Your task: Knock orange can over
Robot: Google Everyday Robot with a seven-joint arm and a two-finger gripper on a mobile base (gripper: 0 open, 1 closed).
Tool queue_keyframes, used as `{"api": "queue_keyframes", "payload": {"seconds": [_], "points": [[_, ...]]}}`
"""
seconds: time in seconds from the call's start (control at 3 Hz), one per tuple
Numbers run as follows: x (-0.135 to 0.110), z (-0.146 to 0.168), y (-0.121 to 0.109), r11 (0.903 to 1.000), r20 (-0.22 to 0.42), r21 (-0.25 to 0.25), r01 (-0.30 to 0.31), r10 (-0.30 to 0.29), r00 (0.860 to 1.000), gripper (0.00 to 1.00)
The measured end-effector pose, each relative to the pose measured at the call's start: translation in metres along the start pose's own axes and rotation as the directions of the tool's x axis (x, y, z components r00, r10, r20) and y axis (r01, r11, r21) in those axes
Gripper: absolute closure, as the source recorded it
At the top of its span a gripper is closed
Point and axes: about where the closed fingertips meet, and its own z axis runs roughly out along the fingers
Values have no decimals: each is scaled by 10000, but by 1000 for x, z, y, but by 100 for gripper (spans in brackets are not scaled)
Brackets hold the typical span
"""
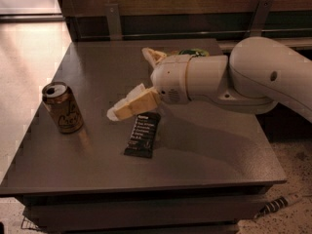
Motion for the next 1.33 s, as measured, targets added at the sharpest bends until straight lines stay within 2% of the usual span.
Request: {"api": "queue_keyframes", "payload": {"seconds": [0.67,1.0,1.33], "points": [[3,62,32,9954,412,-915,-279,318,9986,0],[3,94,44,9922,767,-1166,-446,538,9956,0],[4,111,53,9913,1121,-1236,-460,600,9919,0]]}}
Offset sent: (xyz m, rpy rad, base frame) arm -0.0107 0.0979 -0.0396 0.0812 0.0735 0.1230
